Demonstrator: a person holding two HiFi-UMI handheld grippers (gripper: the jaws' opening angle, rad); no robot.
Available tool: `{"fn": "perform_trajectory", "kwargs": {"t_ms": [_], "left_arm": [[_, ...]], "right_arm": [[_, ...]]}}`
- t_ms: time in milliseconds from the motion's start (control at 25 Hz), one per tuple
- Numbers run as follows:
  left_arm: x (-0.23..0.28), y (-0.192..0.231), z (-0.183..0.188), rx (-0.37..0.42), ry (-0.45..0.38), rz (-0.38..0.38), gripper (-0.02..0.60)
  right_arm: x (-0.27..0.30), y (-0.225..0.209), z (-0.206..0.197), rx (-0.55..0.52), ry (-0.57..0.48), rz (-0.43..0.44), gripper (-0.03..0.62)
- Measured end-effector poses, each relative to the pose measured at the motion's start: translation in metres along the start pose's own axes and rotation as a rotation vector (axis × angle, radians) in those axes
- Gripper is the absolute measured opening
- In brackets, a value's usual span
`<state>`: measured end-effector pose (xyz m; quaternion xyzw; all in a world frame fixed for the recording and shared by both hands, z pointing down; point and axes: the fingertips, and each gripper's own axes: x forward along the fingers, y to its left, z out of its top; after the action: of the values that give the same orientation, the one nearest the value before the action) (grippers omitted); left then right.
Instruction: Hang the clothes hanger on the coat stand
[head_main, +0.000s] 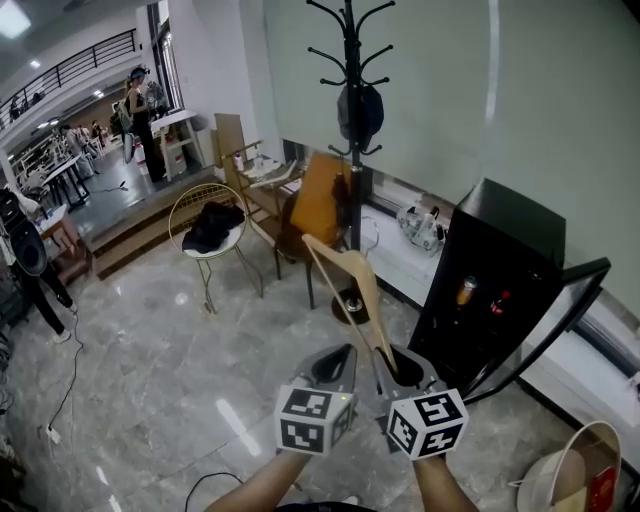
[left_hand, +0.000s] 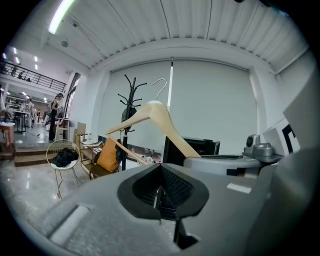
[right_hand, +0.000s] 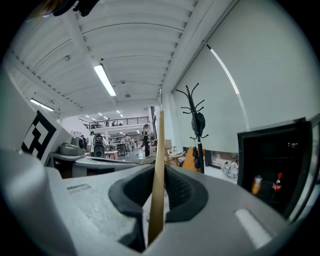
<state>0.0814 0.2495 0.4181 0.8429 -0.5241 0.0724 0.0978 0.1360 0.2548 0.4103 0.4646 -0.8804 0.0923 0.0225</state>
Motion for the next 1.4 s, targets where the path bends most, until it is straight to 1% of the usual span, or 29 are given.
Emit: {"fn": "perform_trajectory", "kwargs": {"t_ms": [200,400,600,1000,1240,1400], "left_arm": [[0.009,0.013,0.008,-0.005,0.006,0.018,0.003],[0.033,0.040,0.012,-0.012,0.006,0.016,0.003],[0.057,0.083,0.026,-0.003,-0.005,-0.009,0.003],[0.094,0.187,0.052,-0.022,-0.001,-0.066,0.003],[0.109,0.231,0.061,-0.031,-0.003,-0.112,0.003],[0.121,0.251,0.061,-0.037,-0.001,-0.135,0.003]], "right_arm": [[0.014,-0.003,0.007,0.002,-0.003,0.018,0.054],[0.046,-0.012,0.009,-0.005,0.000,0.019,0.054],[0.096,-0.011,0.017,-0.008,0.003,0.002,0.054],[0.202,0.013,0.038,-0.010,0.009,-0.040,0.054],[0.247,0.025,0.045,-0.007,0.008,-0.072,0.054],[0.270,0.025,0.044,-0.006,0.017,-0.086,0.054]]}}
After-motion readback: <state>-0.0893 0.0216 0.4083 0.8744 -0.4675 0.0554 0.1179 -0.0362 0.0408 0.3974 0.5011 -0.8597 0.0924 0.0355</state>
